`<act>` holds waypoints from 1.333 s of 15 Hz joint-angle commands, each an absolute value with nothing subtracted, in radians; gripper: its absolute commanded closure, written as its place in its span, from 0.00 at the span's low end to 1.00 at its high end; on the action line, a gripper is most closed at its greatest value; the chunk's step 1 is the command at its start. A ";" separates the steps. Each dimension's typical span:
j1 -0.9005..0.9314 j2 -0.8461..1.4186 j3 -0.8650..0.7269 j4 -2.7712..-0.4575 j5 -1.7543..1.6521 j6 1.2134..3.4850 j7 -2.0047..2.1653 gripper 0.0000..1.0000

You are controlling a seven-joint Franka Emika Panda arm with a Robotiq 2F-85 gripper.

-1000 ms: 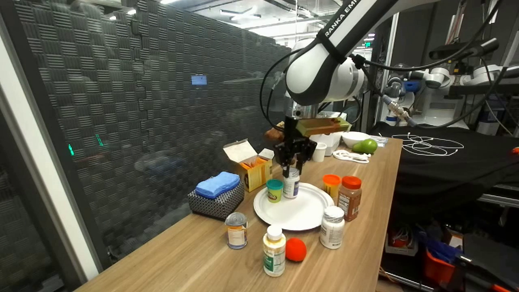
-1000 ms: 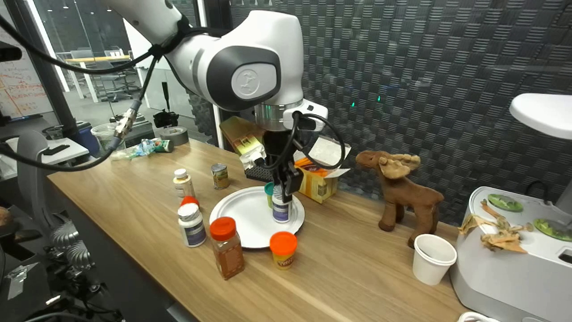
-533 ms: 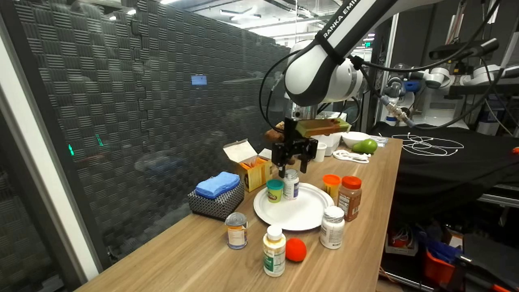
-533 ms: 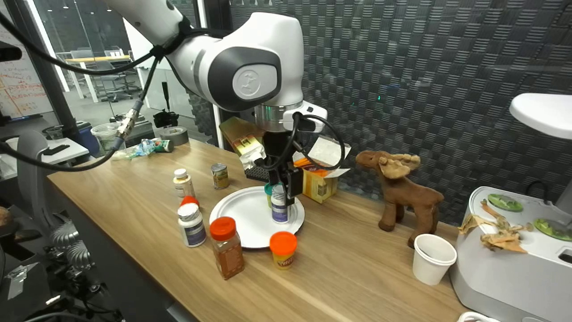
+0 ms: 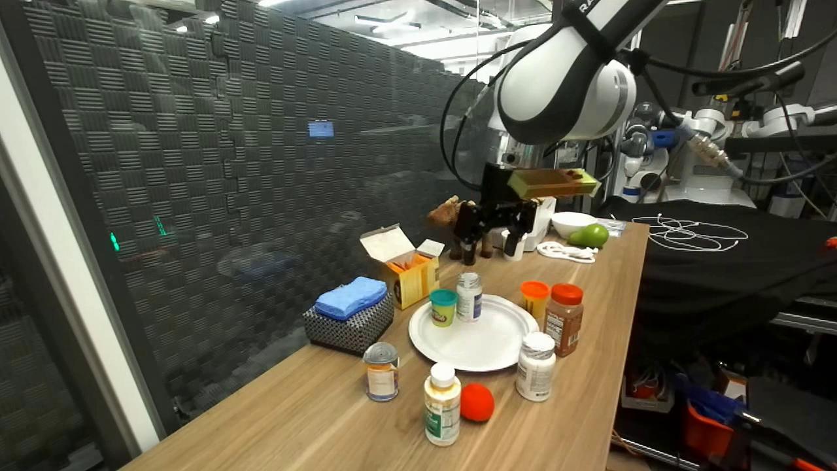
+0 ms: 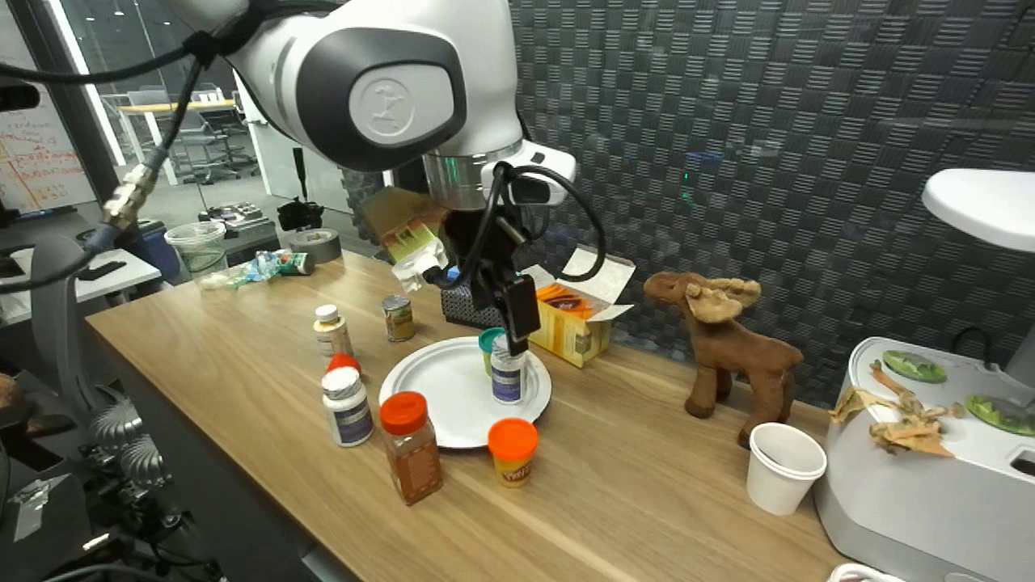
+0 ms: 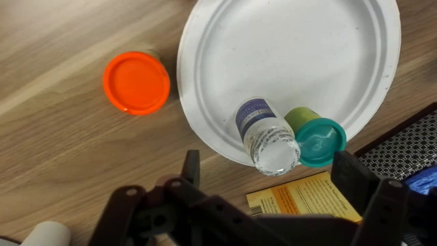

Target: Pick up the bottles and small containers from the table and put them on the white plate.

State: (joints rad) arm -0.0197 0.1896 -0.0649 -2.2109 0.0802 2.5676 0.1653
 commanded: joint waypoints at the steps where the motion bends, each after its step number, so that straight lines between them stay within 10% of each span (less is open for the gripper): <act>1: -0.046 0.085 -0.080 -2.340 0.075 2.647 0.150 0.00; 20: -0.091 0.239 -0.130 -2.242 0.066 2.516 0.191 0.00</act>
